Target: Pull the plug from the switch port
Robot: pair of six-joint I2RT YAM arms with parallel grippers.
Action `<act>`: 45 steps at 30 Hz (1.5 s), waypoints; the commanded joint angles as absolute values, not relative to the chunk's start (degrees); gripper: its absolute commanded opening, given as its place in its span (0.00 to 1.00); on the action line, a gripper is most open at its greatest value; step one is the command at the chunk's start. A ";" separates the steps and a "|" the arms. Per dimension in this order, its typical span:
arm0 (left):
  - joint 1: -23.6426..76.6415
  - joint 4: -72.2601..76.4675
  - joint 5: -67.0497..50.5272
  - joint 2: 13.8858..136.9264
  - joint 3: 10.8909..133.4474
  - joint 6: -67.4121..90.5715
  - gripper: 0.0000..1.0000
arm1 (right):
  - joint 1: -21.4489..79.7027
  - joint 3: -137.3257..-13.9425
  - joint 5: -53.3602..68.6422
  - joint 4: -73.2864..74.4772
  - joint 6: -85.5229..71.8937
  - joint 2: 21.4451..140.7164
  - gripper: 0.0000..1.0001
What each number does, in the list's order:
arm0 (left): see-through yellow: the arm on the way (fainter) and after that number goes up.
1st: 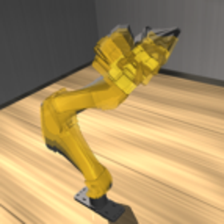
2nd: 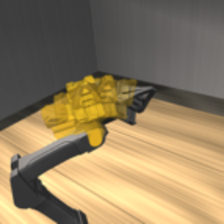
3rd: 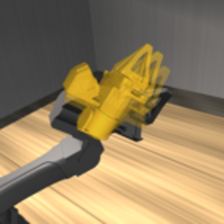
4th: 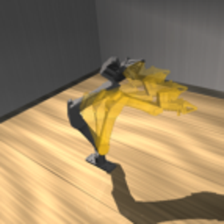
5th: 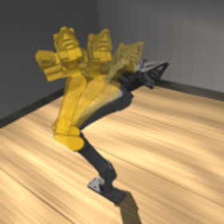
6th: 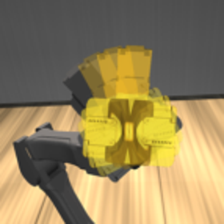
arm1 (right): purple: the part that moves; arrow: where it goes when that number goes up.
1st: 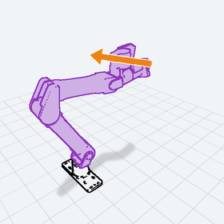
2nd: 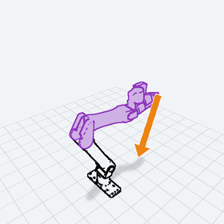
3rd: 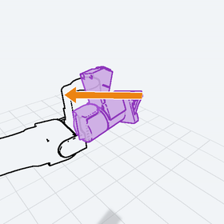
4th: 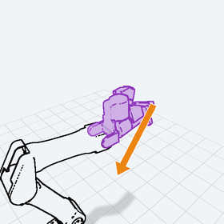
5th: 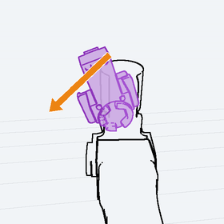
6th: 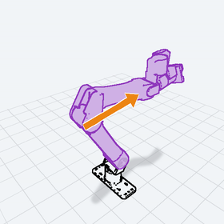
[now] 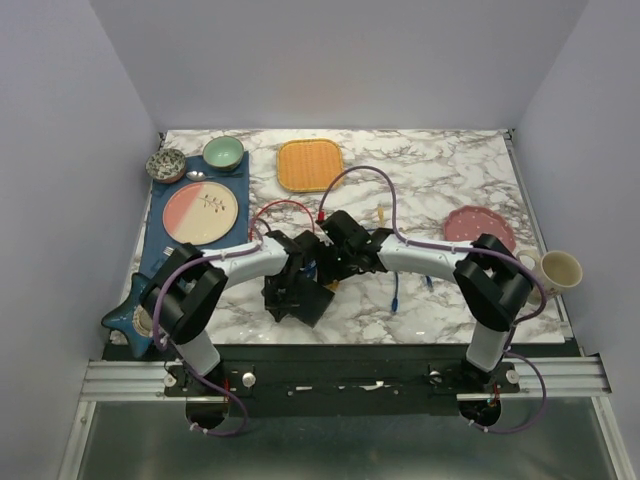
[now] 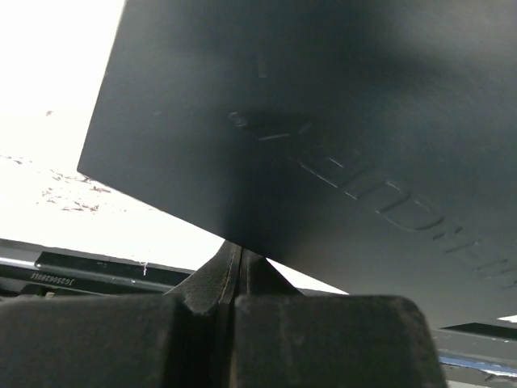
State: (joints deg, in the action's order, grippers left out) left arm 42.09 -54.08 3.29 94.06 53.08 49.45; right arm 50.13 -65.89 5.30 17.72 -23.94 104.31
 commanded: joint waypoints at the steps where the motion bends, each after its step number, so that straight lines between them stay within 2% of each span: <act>1: 40.43 -36.74 4.31 100.71 60.55 48.43 0.00 | 50.98 -62.50 4.13 22.06 -23.12 101.96 0.59; 13: 32.26 -34.54 -1.85 109.86 75.93 47.20 0.00 | 50.89 -63.45 -2.08 23.81 -23.29 97.74 0.66; 18: 27.96 -36.65 -0.44 107.15 79.72 46.76 0.02 | 50.80 -66.53 -9.57 26.71 -24.25 94.31 0.76; 22: 27.77 -36.30 4.57 99.77 76.04 45.97 0.18 | 48.79 -68.37 -15.54 27.51 -25.05 89.22 0.80; 23: 28.30 -34.82 4.66 96.36 72.55 45.88 0.30 | 48.00 -69.16 -15.90 27.51 -25.05 88.77 0.81; 25: 29.44 -33.41 4.92 92.74 68.66 46.49 0.36 | 45.20 -72.40 -15.91 27.51 -24.87 89.20 0.79; 26: 30.92 -31.66 5.53 89.33 64.47 47.10 0.33 | 43.96 -73.73 -15.39 27.51 -24.61 90.60 0.71; 27: 32.07 -30.68 6.06 87.47 62.34 47.89 0.26 | 42.73 -74.96 -14.51 27.34 -24.52 92.01 0.68; 28: 33.04 -29.46 6.50 85.80 60.05 49.29 0.18 | 40.10 -76.88 -11.72 27.33 -24.52 93.67 0.63; 29: 34.00 -26.92 7.03 82.74 56.20 49.74 0.07 | 38.86 -80.21 -9.95 27.42 -24.43 97.61 0.55; 31: 37.26 -23.75 8.00 80.61 52.75 49.75 0.00 | 36.40 -83.92 -7.05 27.86 -24.26 101.84 0.50; 32: 38.31 -21.64 7.82 79.81 50.73 48.61 0.00 | 36.04 -85.76 -7.21 28.56 -23.91 104.39 0.46; 36: 43.14 -20.04 8.08 80.94 49.66 46.14 0.00 | 35.24 -97.53 -7.91 35.31 -21.98 116.60 0.41; 45: 46.76 -16.70 -0.17 90.86 52.82 43.33 0.00 | 35.16 -99.68 -7.38 38.41 -22.24 123.13 0.42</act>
State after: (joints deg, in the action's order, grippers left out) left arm 45.95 -19.84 3.92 86.32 50.63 45.63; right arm 34.83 -98.30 -8.01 34.63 -22.81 122.76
